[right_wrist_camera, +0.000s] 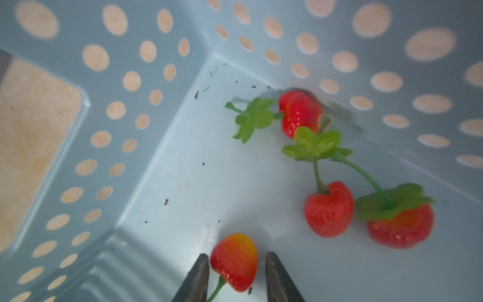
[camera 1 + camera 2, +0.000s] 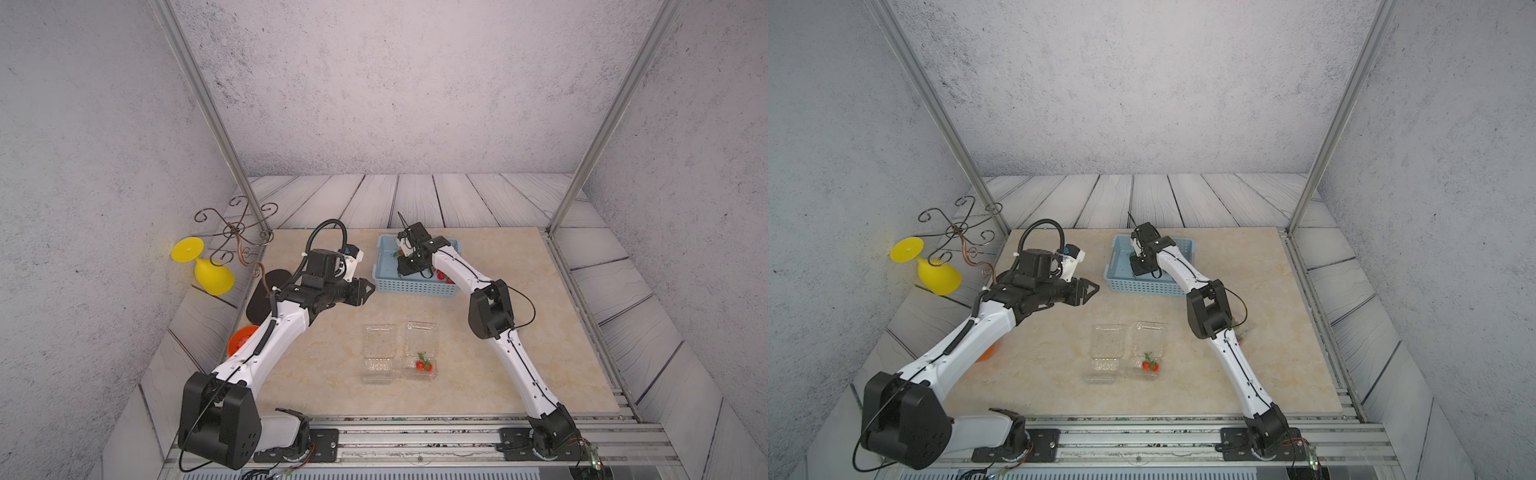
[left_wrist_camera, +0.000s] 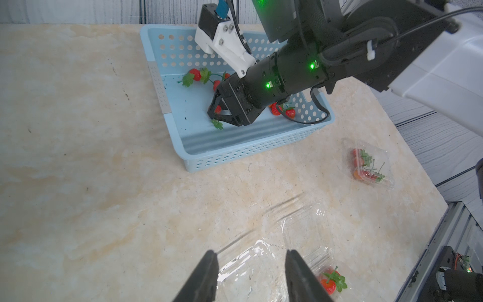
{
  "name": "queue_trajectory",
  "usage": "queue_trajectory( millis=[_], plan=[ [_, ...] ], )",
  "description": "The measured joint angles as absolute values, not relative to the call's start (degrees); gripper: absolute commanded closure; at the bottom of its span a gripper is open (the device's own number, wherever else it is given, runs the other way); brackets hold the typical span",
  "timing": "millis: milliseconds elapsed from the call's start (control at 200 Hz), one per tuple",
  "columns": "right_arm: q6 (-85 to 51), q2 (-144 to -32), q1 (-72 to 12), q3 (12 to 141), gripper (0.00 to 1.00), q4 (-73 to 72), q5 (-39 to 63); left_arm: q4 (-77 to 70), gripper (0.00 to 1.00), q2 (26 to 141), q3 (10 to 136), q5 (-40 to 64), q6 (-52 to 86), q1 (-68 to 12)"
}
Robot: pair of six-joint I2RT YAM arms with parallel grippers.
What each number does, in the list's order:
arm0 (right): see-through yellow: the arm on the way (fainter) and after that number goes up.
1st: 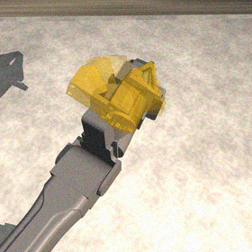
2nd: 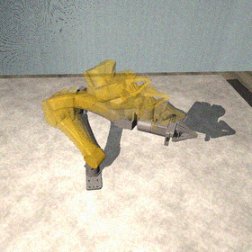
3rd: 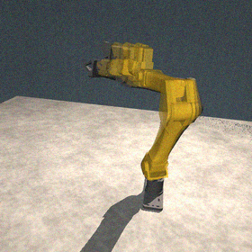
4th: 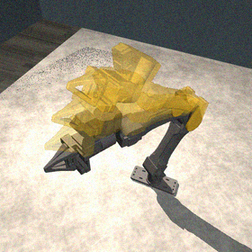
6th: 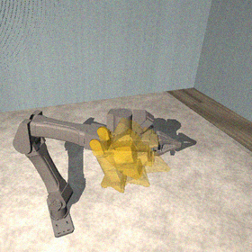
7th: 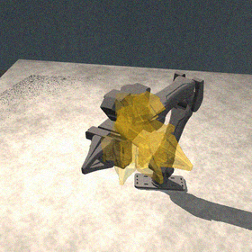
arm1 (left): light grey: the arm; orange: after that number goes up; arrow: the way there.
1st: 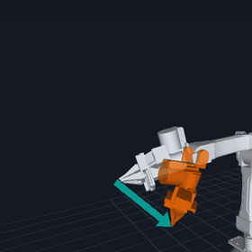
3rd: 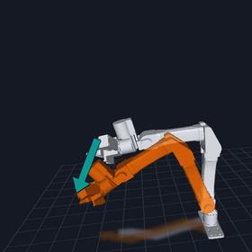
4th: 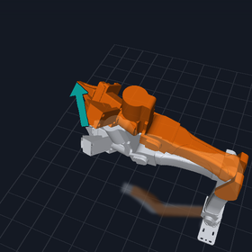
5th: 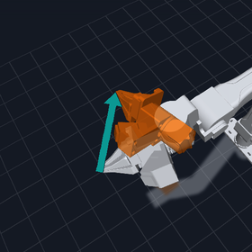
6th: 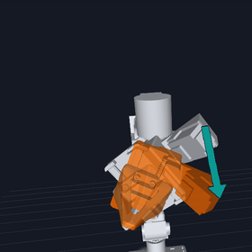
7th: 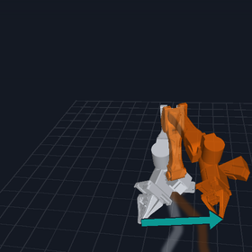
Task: Pack strawberries into containers
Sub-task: Pick up the strawberry from the basket.
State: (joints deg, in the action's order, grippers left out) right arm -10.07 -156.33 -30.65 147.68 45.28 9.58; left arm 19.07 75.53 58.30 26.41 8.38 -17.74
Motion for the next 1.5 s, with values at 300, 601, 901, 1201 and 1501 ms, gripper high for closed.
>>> queue_trajectory(
  millis=[300,601,901,1201,1501],
  plan=[
    [-10.92,-154.43,-30.57,142.65,0.82,40.49,8.34,19.05,0.54,75.46,58.33,26.41,8.38,-17.74],
    [-11.70,-149.29,-29.45,134.45,0.90,39.77,7.92,19.07,0.54,75.24,58.33,26.41,8.38,-17.74],
    [-10.50,-140.94,-28.73,123.52,0.90,39.20,7.14,19.07,0.54,74.52,58.35,26.39,8.38,-17.74],
    [-8.08,-125.29,-28.75,111.81,0.90,37.06,7.20,19.07,0.54,74.08,58.35,26.37,8.38,-17.74],
    [-8.05,-109.67,-30.13,96.16,0.90,35.24,10.28,19.05,0.54,73.69,58.35,26.39,8.38,-17.74]
  ],
)
